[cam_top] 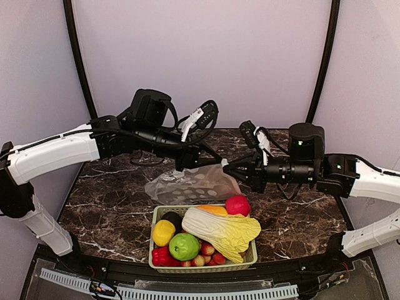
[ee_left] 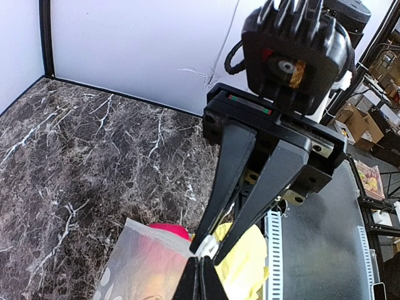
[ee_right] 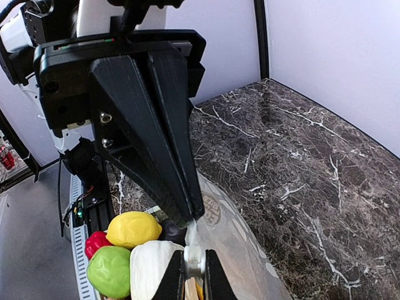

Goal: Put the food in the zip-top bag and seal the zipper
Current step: Unzip the zipper from the zipper food storage bag, then hold the zipper food storage bag at the center of the board.

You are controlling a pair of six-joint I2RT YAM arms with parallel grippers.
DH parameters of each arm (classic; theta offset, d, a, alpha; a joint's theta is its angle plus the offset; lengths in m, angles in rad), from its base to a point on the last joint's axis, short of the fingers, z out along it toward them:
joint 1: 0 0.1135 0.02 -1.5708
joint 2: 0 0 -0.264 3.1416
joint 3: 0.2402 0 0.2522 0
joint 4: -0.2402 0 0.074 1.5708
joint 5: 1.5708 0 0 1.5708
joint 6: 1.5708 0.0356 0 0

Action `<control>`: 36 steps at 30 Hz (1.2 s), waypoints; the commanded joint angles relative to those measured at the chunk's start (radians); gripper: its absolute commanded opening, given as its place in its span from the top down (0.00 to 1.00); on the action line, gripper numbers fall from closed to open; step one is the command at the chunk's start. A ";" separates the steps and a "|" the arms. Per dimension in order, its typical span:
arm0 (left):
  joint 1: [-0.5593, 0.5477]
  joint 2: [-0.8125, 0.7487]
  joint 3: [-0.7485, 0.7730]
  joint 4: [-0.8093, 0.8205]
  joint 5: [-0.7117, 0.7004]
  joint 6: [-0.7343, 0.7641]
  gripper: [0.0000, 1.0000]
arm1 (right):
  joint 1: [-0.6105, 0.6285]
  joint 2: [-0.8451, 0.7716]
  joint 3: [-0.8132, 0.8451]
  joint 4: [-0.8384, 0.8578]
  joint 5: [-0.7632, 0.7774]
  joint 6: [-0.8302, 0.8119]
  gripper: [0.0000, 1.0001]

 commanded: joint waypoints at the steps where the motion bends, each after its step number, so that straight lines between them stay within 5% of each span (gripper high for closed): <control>1: 0.009 -0.077 -0.011 0.050 -0.022 -0.004 0.99 | -0.006 0.004 -0.032 -0.077 -0.008 0.014 1.00; 12: 0.010 -0.091 -0.034 0.036 -0.010 -0.012 0.99 | -0.006 0.005 -0.017 -0.068 -0.020 0.014 1.00; 17: 0.009 -0.074 -0.042 0.004 0.031 -0.007 0.59 | -0.006 0.000 -0.005 -0.049 -0.032 0.013 1.00; 23: 0.009 -0.047 -0.041 -0.020 0.056 0.008 0.36 | -0.007 0.006 0.001 -0.043 -0.046 0.011 1.00; 27: 0.009 -0.026 -0.039 -0.013 0.061 0.007 0.37 | -0.006 0.009 0.002 -0.042 -0.053 0.014 1.00; 36: 0.010 0.023 -0.014 0.010 0.087 0.001 0.56 | -0.006 0.016 0.005 -0.042 -0.054 0.010 1.00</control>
